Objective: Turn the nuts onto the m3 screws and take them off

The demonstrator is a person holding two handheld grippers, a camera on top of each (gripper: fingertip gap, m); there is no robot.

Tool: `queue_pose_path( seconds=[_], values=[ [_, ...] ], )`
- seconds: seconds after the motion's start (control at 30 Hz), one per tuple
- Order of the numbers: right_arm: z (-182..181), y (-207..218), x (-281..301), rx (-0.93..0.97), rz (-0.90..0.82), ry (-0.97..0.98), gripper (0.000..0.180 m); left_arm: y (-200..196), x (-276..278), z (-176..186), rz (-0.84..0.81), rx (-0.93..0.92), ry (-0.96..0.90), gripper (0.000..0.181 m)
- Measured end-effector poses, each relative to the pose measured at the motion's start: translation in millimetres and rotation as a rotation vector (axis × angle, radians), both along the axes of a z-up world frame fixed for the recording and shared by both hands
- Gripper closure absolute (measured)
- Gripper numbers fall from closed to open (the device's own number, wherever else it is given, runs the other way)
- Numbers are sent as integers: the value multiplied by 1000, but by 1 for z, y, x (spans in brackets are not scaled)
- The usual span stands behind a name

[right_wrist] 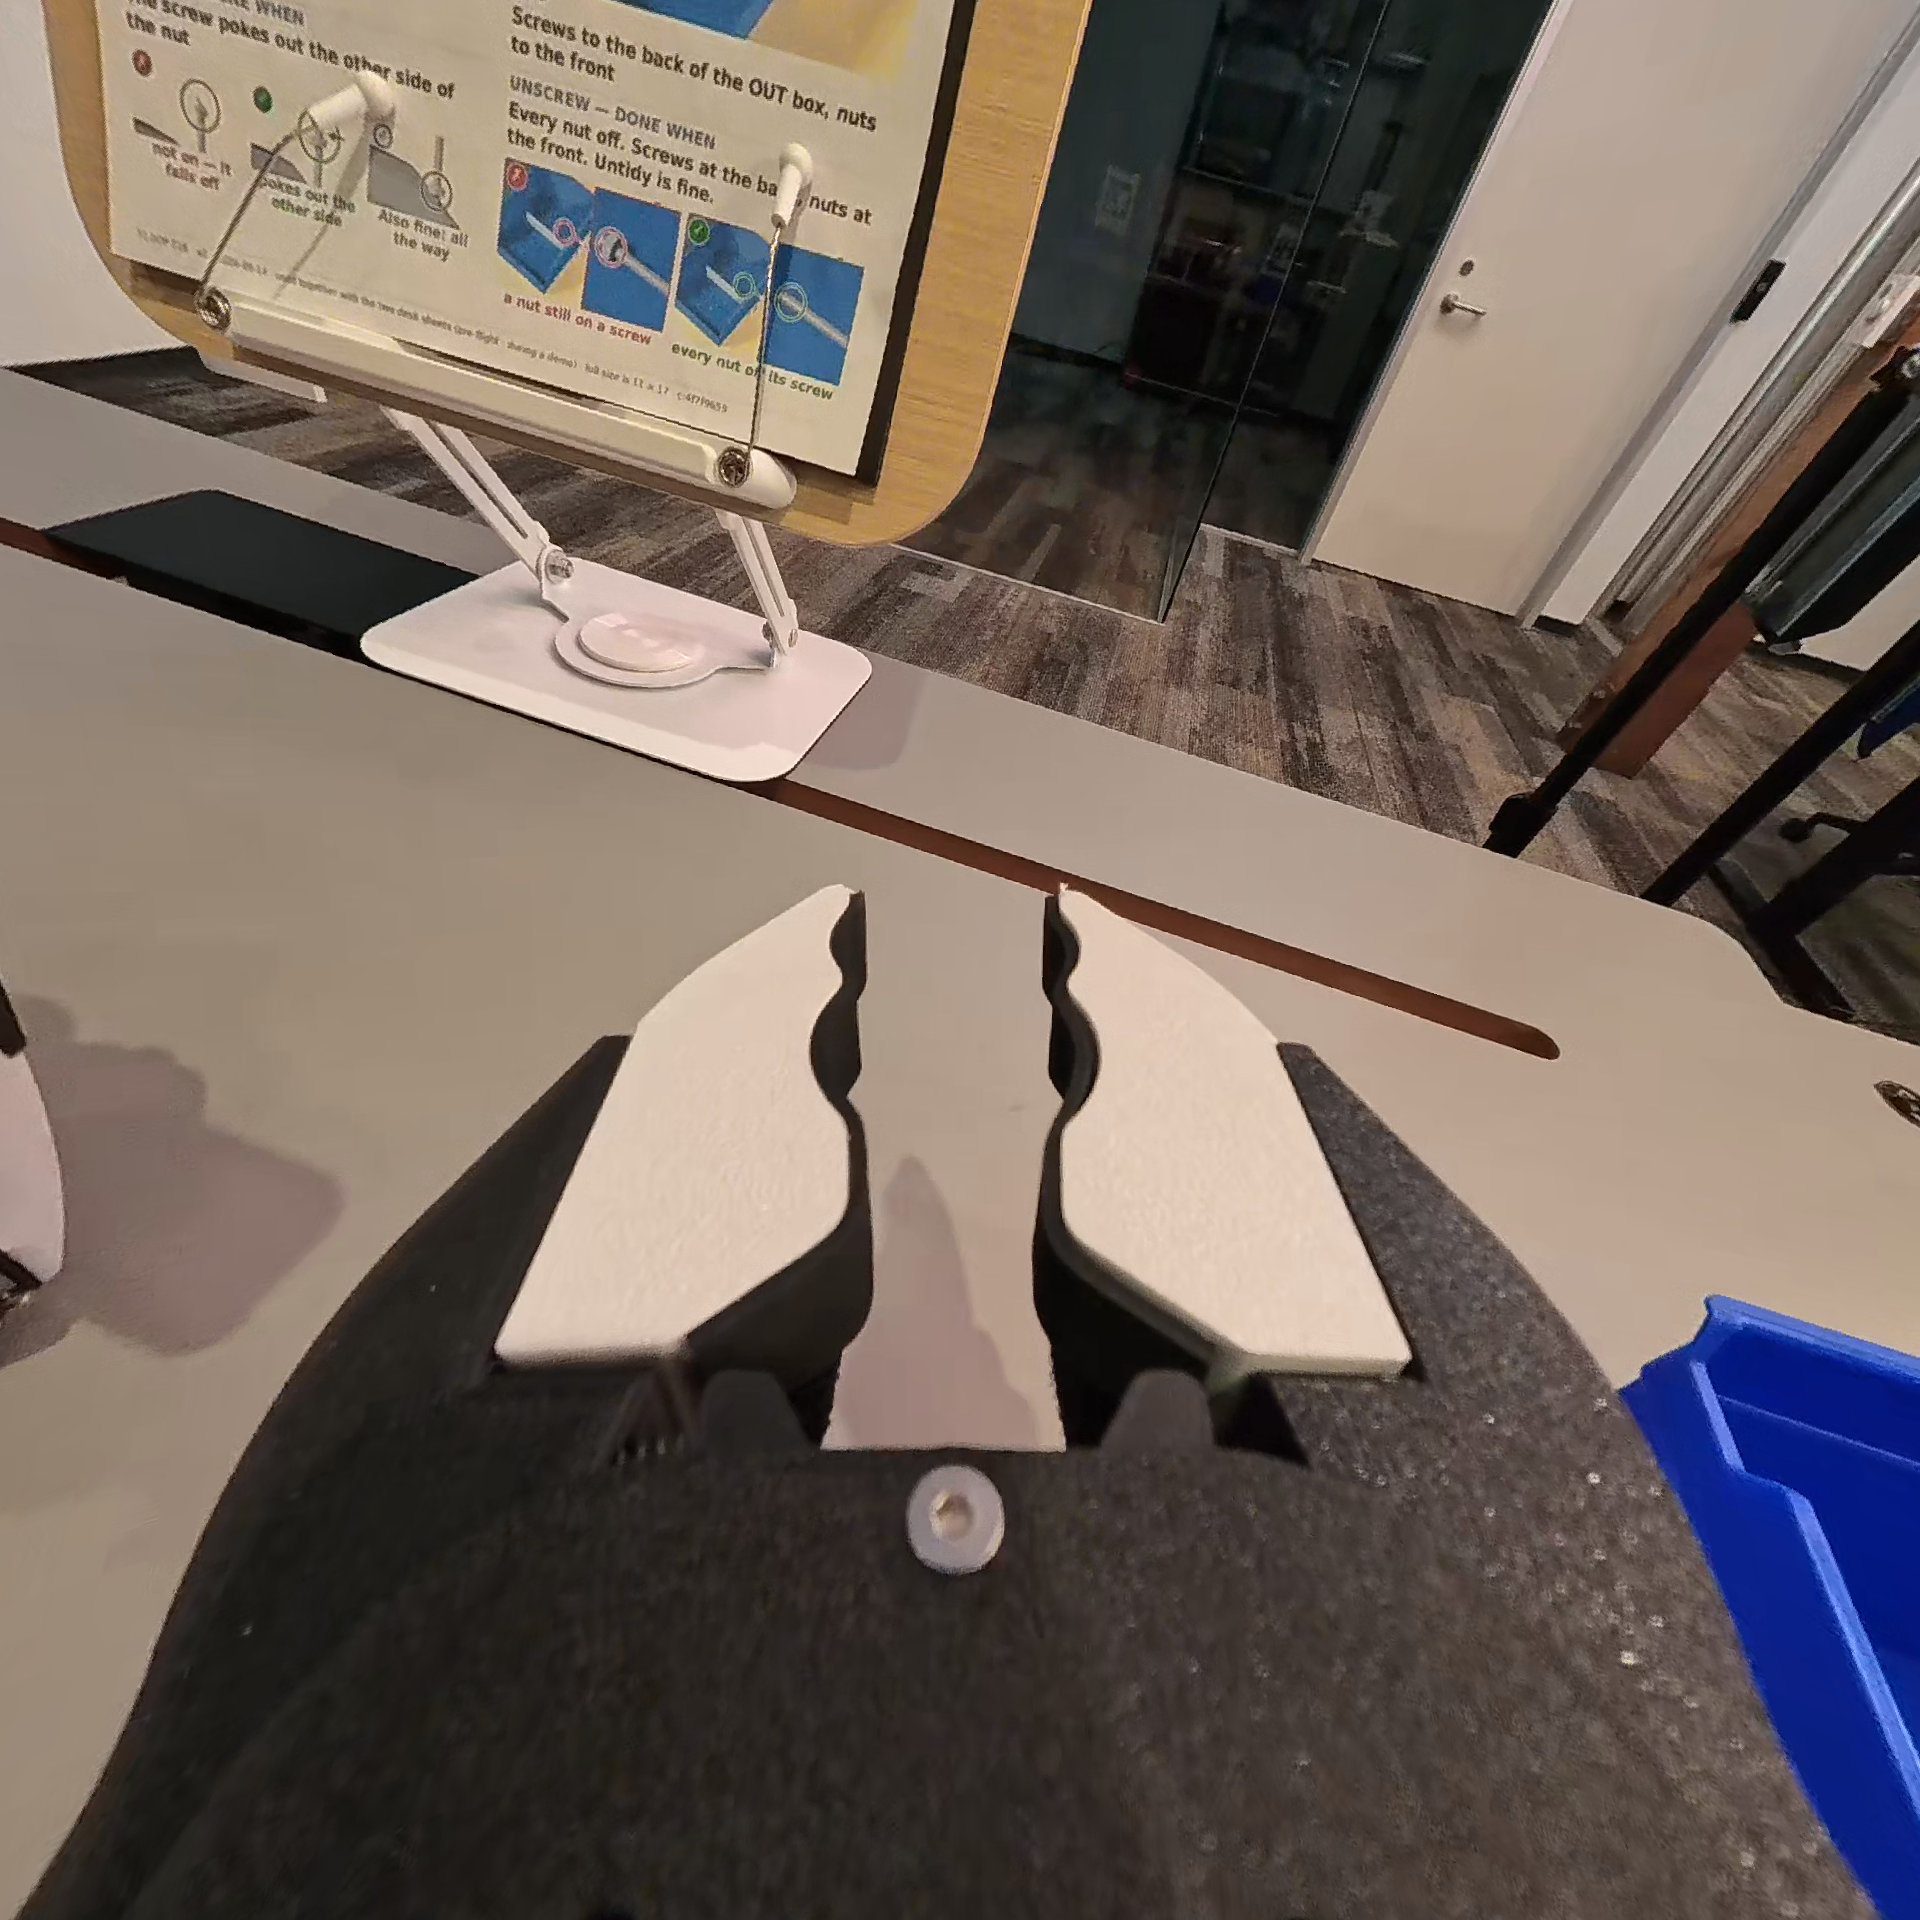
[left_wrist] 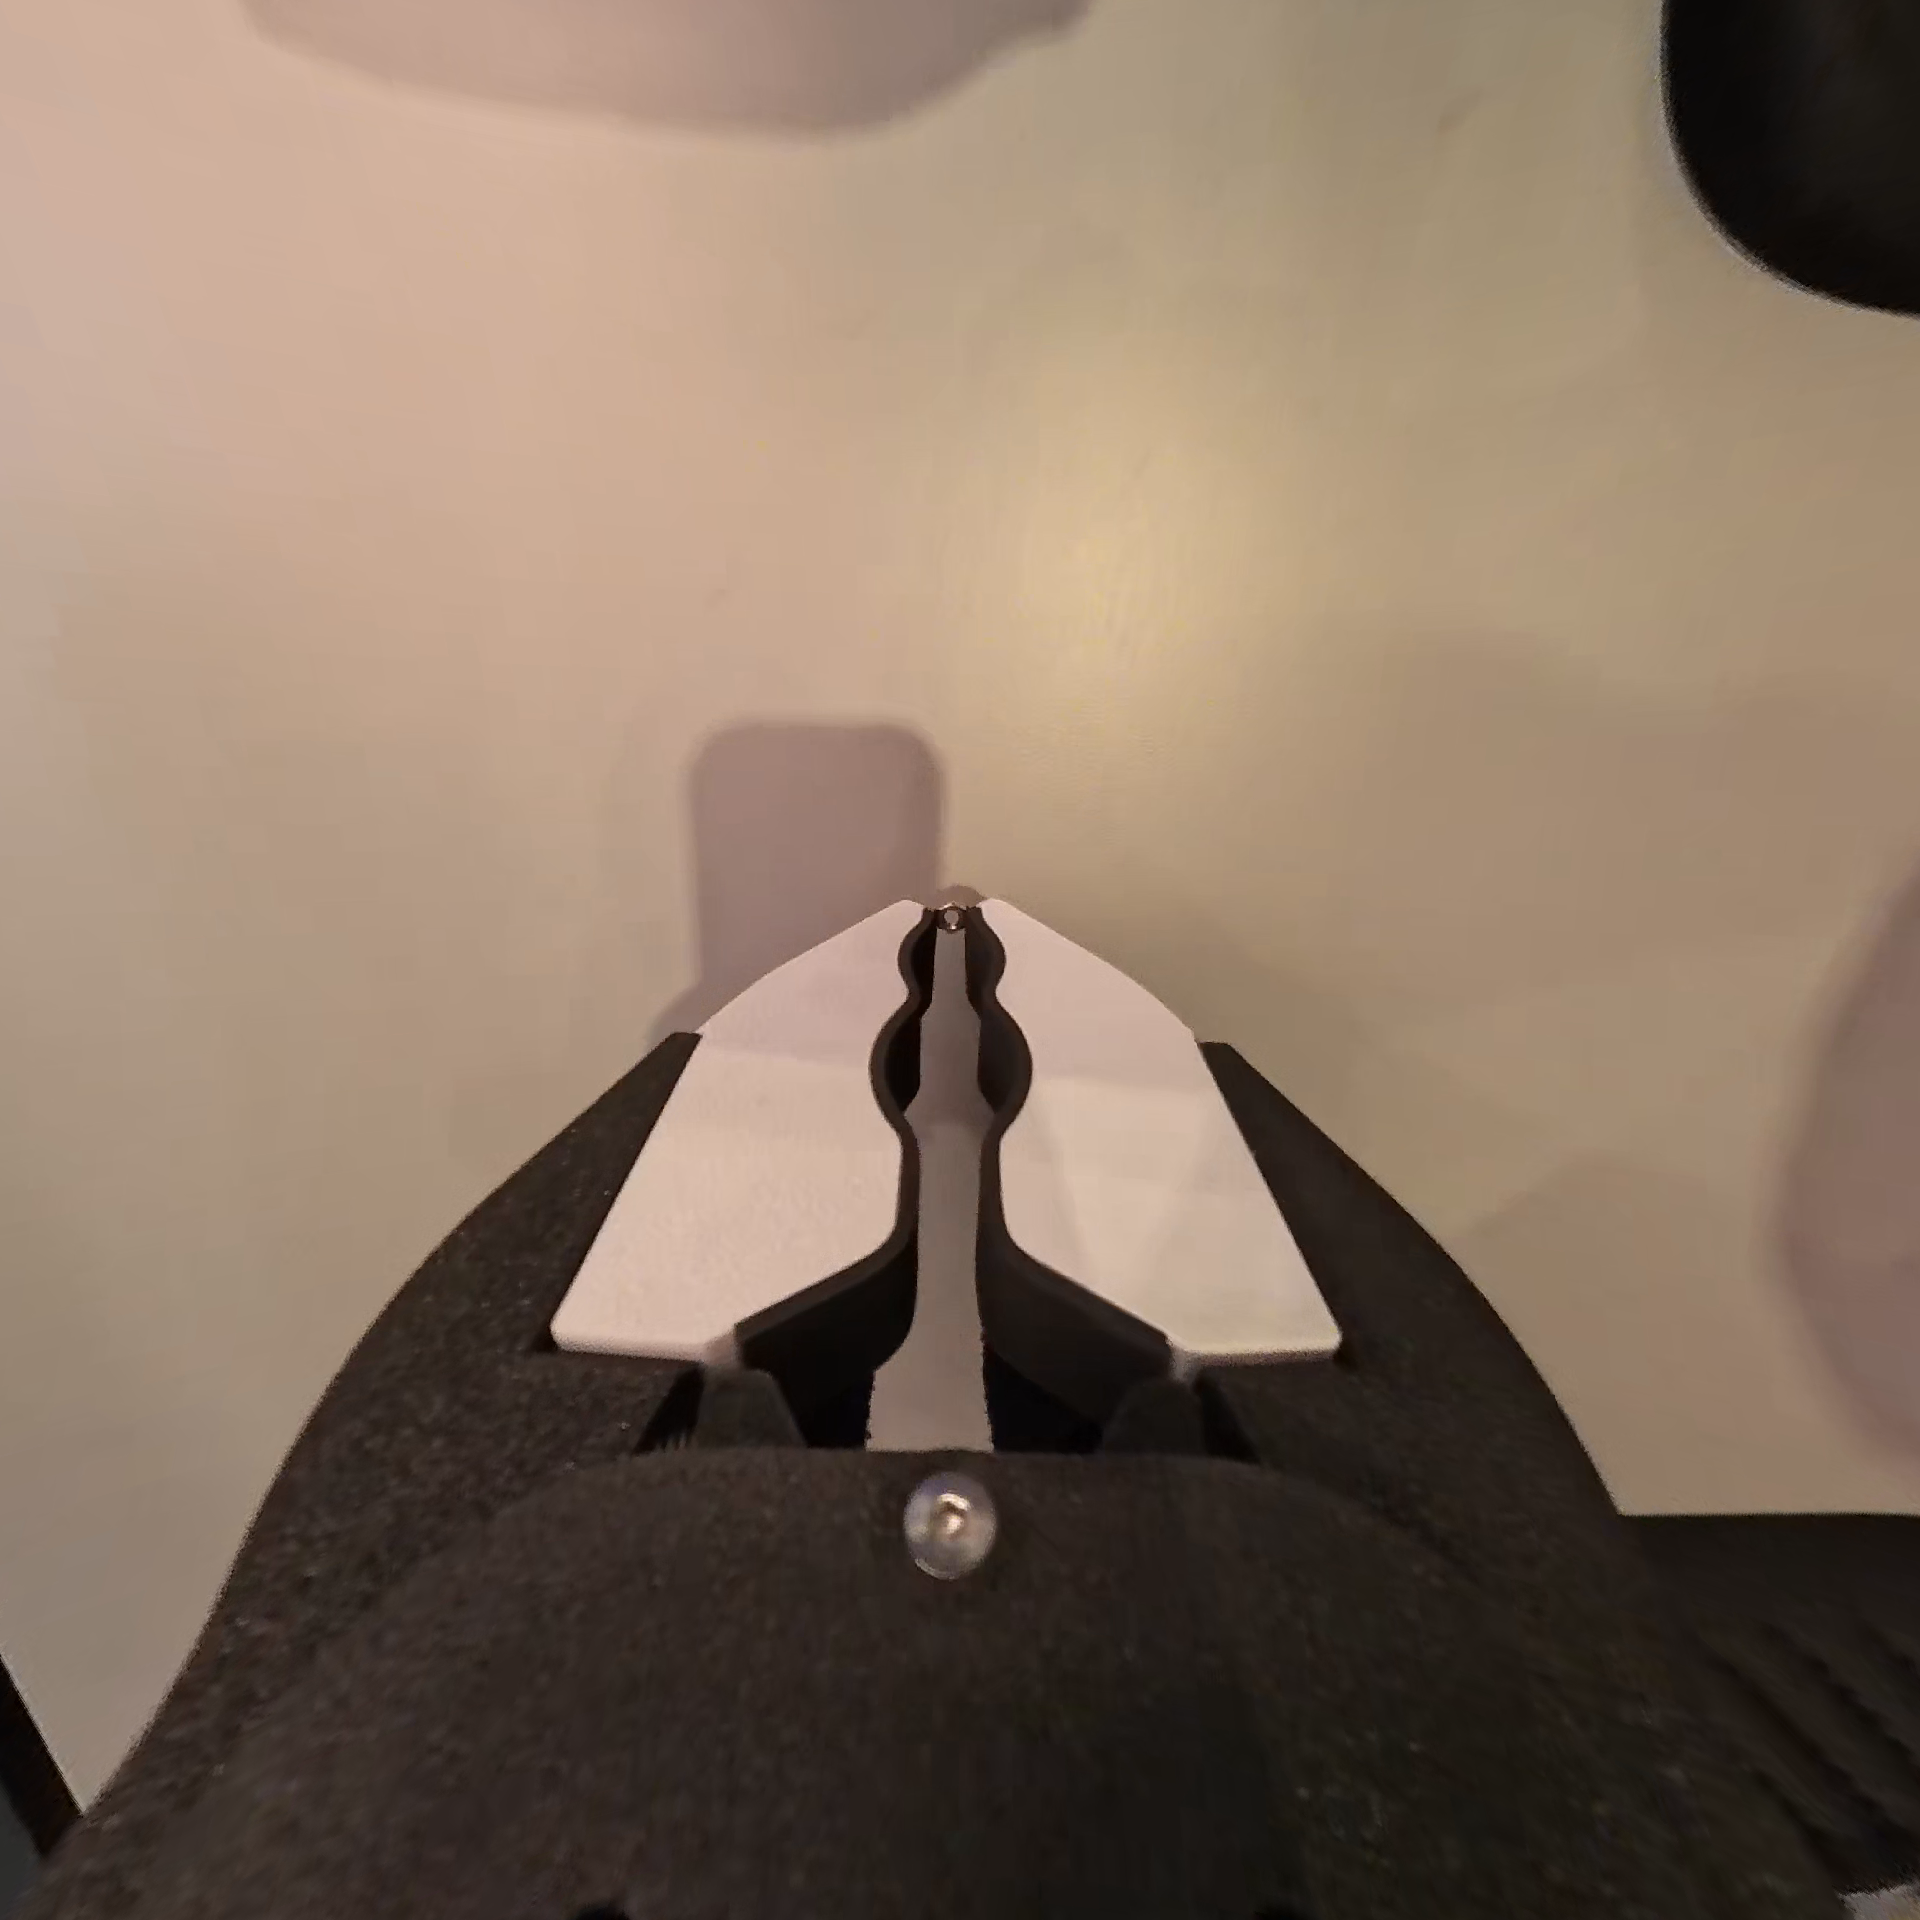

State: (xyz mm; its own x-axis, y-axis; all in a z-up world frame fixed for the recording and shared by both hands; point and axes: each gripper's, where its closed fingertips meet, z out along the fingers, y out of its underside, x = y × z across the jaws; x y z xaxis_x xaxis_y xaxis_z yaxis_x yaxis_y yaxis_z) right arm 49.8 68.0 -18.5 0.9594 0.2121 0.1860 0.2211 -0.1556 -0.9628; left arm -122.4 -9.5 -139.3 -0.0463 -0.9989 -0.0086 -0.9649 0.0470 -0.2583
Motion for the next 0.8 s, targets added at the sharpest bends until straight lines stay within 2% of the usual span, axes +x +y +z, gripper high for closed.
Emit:
queue_pose_path(
  seconds=[0.8],
  values=[
    [3,-2,5,2,11,86,148,-3,-5,-17,-3,-2,43,176]
  ],
)
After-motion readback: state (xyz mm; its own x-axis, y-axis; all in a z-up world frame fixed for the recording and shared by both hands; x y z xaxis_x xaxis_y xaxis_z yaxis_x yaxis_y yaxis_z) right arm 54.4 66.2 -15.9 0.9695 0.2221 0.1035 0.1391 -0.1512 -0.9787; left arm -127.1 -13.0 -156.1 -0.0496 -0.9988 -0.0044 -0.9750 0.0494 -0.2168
